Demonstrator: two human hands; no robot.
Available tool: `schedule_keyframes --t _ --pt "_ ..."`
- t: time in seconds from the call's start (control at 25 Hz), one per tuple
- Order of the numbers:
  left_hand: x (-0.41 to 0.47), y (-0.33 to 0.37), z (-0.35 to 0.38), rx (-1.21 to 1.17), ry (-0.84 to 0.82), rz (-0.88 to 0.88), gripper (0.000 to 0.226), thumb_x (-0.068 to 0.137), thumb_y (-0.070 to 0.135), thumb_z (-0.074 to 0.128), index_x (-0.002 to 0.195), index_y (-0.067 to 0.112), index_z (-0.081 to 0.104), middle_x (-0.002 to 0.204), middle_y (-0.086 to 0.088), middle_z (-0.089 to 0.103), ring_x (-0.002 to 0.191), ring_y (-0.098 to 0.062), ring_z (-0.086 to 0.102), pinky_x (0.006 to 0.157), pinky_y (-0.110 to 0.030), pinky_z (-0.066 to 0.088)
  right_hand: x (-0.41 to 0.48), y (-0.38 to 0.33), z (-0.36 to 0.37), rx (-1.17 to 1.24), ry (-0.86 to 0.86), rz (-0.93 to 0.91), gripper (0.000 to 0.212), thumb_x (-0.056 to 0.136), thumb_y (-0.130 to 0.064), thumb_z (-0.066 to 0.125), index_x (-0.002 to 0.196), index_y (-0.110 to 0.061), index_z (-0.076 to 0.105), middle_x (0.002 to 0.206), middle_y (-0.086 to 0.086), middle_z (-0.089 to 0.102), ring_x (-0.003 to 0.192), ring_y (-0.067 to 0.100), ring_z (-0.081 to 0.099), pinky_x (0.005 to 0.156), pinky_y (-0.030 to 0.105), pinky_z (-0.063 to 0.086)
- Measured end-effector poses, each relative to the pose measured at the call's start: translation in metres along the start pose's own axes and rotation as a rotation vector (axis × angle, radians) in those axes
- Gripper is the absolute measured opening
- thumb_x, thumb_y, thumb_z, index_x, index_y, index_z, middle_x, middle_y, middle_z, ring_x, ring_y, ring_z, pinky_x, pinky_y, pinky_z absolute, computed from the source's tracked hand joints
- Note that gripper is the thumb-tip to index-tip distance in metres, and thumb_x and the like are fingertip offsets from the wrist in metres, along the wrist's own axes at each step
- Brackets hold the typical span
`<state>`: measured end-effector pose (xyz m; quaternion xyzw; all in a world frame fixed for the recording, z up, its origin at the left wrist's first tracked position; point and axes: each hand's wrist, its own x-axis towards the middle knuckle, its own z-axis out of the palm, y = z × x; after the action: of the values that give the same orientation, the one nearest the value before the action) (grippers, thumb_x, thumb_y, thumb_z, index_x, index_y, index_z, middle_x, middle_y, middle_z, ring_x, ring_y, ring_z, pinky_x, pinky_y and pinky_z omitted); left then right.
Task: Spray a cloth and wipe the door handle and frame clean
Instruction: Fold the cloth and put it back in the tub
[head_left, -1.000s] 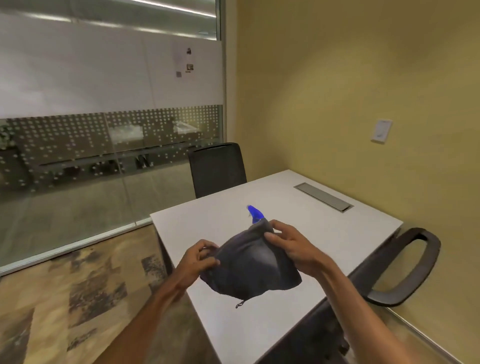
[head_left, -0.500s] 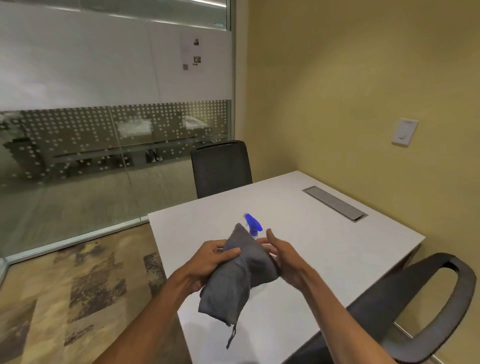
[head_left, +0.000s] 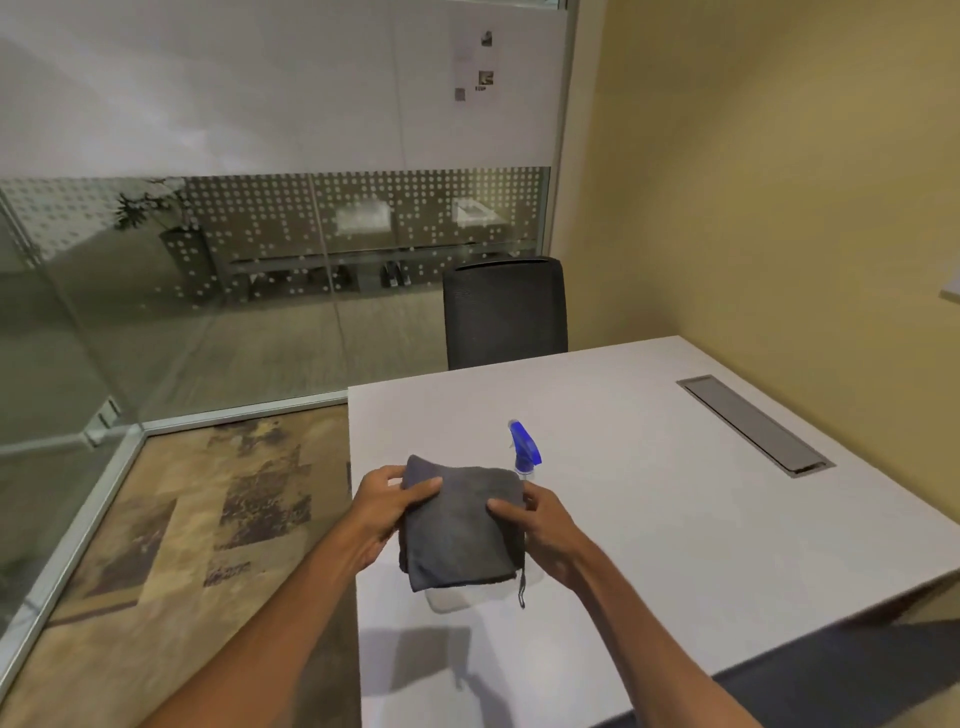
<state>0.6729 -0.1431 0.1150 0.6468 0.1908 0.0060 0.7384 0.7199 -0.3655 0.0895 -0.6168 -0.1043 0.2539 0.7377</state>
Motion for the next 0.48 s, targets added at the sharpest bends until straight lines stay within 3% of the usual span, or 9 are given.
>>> schedule_keyframes --t 0.12,0.28,0.36,0.48 --pt "-0.003 -0.01 -0.012 0.195 -0.049 0.083 0.105 0.055 -0.001 0.096 0.134 0.035 0.037 0.108 -0.01 0.068 0.101 -0.027 0.069 0.072 -0.03 0.062 0.011 0.001 0.002 -0.119 0.005 0.002 0.043 0.078 -0.013 0.077 0.118 -0.009 0.062 0.112 0.012 0.072 0.106 0.031 0.067 0.091 0.043 0.056" --pt "-0.003 -0.015 -0.025 0.501 -0.057 0.225 0.074 0.06 -0.009 0.089 0.124 0.018 0.065 0.112 0.003 0.066 0.112 -0.02 0.062 0.075 -0.01 0.054 0.019 0.009 0.009 -0.25 0.088 -0.017 0.064 0.066 -0.021 0.086 0.11 -0.023 0.04 0.102 0.016 0.07 0.095 0.033 0.068 0.08 0.049 0.056" --pt "0.001 -0.015 -0.032 0.709 -0.047 0.277 0.06 0.068 0.001 0.087 0.124 0.013 0.068 0.115 0.003 0.067 0.11 -0.014 0.061 0.086 -0.013 0.051 0.023 0.01 0.014 -0.315 0.056 -0.112 0.064 0.069 -0.021 0.084 0.116 -0.033 0.043 0.105 0.013 0.067 0.095 0.028 0.068 0.079 0.041 0.059" --pt "0.015 -0.014 -0.039 0.945 -0.062 0.348 0.036 0.078 0.012 0.078 0.113 0.015 0.073 0.108 -0.001 0.068 0.104 -0.017 0.061 0.09 -0.027 0.052 0.032 0.01 0.021 -0.461 0.051 -0.187 0.046 0.078 -0.017 0.077 0.119 -0.022 0.057 0.112 0.004 0.065 0.104 0.023 0.063 0.087 0.032 0.058"
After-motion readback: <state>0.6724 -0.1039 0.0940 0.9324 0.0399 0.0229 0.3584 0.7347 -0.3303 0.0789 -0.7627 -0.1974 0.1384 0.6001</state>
